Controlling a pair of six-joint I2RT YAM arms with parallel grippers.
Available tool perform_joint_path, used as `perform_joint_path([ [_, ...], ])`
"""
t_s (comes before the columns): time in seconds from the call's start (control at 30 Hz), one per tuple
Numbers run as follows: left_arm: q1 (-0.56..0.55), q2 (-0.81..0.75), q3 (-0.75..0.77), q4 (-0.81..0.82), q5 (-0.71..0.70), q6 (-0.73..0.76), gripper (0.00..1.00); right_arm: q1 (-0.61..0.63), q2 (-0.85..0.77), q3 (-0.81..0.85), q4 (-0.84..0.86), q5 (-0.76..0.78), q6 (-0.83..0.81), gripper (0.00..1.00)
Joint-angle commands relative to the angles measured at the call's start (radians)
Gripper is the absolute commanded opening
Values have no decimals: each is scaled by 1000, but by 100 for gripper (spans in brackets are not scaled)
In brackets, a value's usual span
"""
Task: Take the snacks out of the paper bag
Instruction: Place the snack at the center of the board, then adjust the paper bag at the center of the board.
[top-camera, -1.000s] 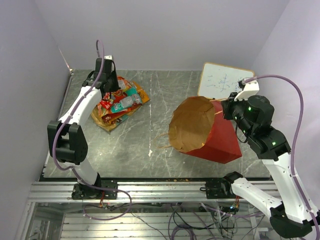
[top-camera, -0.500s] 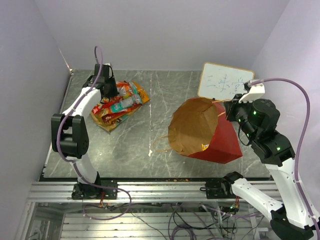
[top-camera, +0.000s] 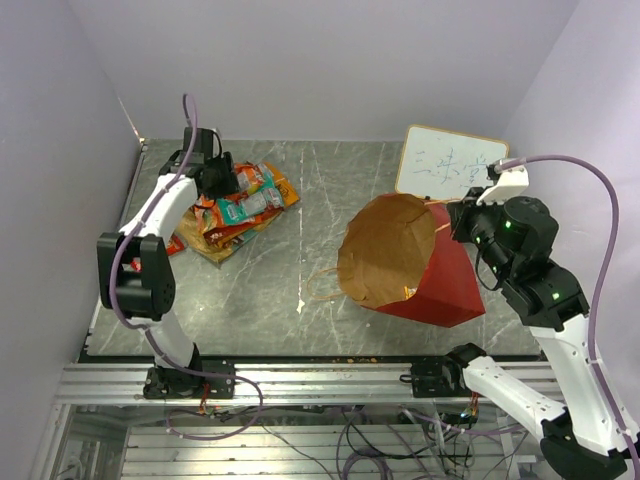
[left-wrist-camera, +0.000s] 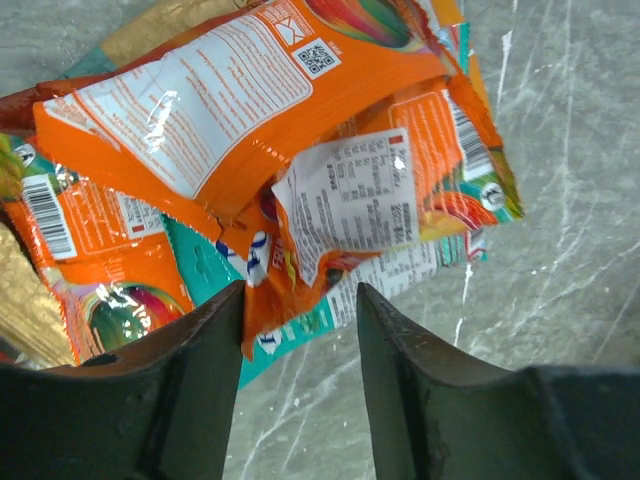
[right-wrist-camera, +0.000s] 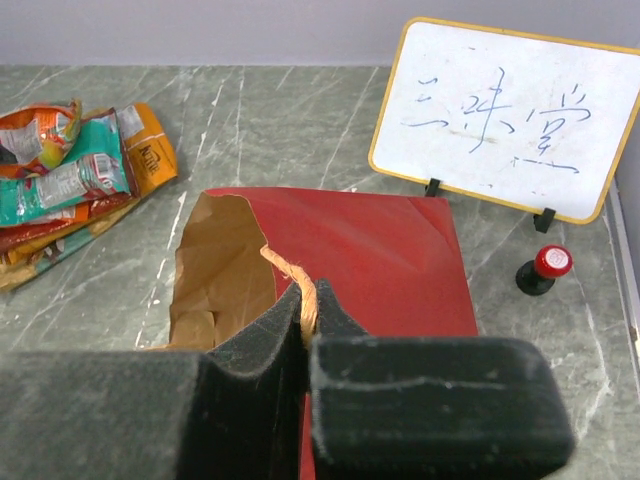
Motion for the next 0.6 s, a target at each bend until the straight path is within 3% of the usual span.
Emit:
perform_joint_path([
  [0.0,-1,-109,-20,-35,19,-18,61,4,11,-6,14,-25,12,0],
  [0.17,0,-209,-70,-71,4,-74,84,4,29,-4,28,-39,6,0],
  [0.27,-6,-303,-172,-49,72,-147,96,4,35,-3,31,-40,2,0],
  [0.37,-92,-403,-328,55,167,-231,97,4,39,-6,37,-26,-7,0],
  [0.57,-395,-452,-578,334,255,-353,97,4,43,1,37,3,-20,0],
])
